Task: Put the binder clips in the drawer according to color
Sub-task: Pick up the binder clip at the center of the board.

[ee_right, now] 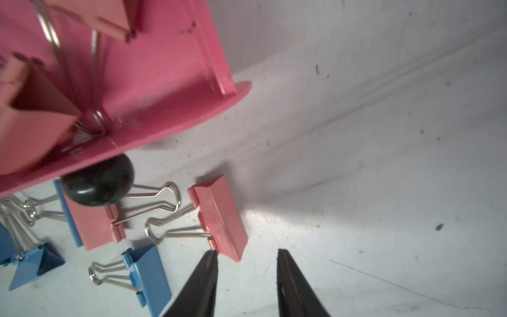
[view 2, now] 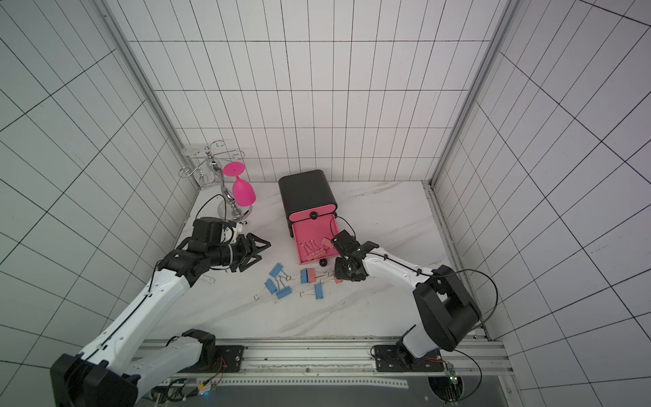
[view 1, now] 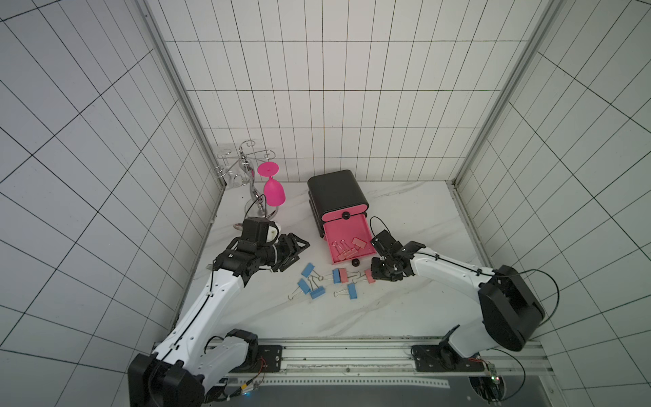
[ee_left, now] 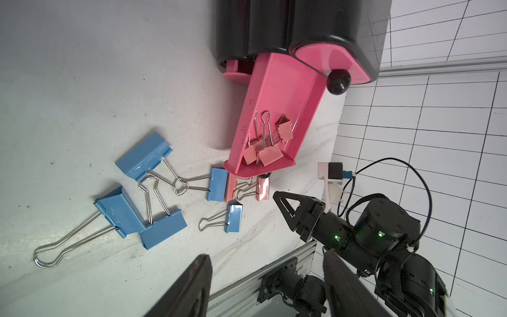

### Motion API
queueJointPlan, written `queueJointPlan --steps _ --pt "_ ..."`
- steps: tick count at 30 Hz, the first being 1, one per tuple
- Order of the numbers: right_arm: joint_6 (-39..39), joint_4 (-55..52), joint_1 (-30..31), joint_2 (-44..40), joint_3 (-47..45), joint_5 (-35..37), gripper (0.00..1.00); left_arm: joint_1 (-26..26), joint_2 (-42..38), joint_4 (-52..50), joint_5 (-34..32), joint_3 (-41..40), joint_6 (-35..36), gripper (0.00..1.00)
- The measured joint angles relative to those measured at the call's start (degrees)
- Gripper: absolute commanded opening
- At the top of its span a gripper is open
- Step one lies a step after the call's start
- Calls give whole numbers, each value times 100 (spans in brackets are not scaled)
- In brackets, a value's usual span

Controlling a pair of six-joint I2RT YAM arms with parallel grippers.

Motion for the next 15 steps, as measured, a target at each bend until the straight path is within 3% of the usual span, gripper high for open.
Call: queueJointPlan --steps 7,15 --pt "173 256 -13 184 -31 -94 34 0 -90 -105 0 -11 33 68" --pt "369 503 -37 378 -57 -201 25 0 -229 -275 0 -11 72 68"
